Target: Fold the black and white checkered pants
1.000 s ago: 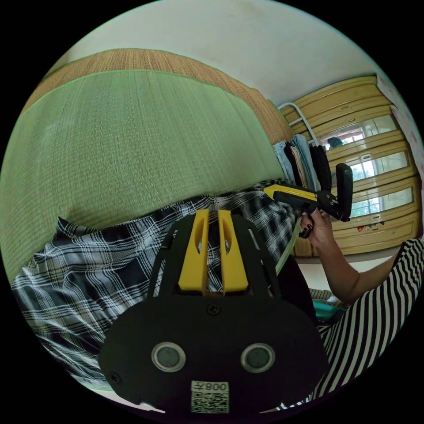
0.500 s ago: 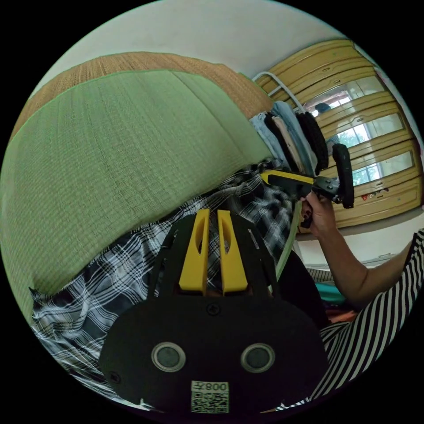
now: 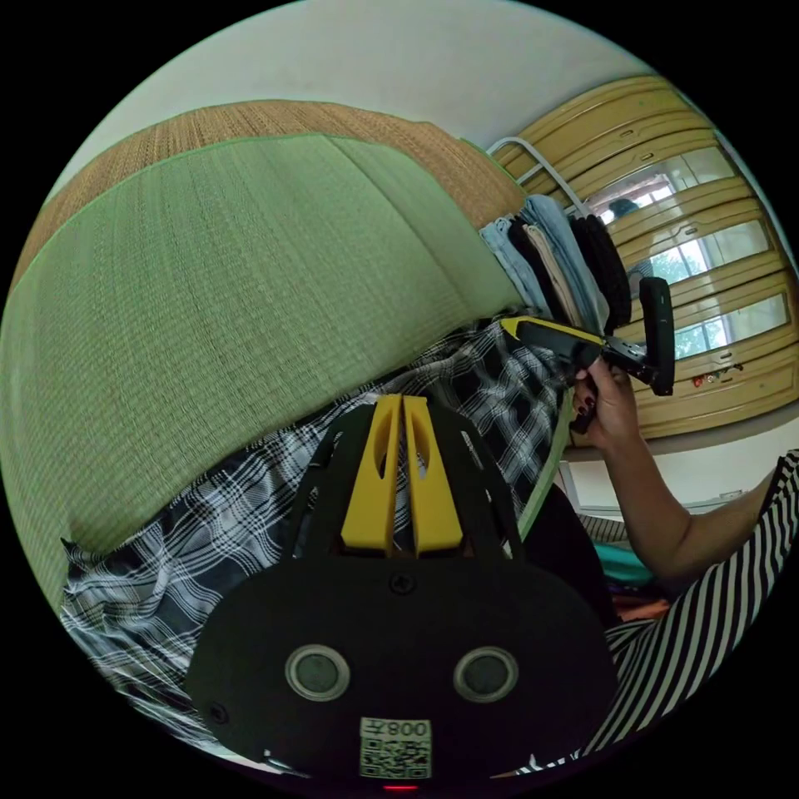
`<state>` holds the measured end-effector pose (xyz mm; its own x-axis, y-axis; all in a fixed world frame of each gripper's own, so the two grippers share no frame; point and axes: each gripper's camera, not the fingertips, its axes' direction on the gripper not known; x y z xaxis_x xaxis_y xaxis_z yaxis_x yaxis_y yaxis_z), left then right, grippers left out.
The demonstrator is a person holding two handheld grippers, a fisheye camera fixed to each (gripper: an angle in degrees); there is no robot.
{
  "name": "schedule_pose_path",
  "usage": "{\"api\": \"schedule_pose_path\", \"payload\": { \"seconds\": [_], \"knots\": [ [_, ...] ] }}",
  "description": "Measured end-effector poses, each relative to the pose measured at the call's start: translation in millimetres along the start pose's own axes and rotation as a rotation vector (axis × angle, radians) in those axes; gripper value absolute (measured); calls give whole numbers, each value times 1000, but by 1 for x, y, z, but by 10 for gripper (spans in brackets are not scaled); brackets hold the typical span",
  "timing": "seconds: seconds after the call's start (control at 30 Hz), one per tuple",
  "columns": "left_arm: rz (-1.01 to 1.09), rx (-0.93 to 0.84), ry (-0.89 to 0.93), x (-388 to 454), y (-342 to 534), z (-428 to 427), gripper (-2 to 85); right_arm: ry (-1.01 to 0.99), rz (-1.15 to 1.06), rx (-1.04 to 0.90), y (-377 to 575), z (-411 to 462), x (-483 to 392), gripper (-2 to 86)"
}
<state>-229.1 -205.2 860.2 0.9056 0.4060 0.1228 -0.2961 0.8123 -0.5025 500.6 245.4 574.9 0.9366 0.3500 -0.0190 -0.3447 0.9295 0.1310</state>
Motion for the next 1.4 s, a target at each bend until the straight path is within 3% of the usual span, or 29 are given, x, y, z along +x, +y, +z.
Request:
{"api": "schedule_pose_path", "payload": {
  "seconds": [0.17, 0.4, 0.63, 0.9, 1.13, 1.4],
  "knots": [
    [14, 21, -19, 19, -1, -1, 6, -83, 26, 90, 8, -23, 24, 16],
    [54, 1, -11, 48, -9, 15, 19, 102, 72, 56, 37, -24, 58, 54],
    [44, -45, -22, 63, -24, 37, 9, 162, 90, 22, 39, -9, 75, 19],
    [61, 3, -10, 86, -31, 36, 4, 144, 92, 133, 49, -35, 95, -1],
    [16, -28, -24, 94, -38, 58, 8, 120, 108, 16, 44, -1, 124, 0],
    [1, 14, 12, 119, -22, 43, 18, 60, 144, 105, 68, -27, 152, 13]
  ]
}}
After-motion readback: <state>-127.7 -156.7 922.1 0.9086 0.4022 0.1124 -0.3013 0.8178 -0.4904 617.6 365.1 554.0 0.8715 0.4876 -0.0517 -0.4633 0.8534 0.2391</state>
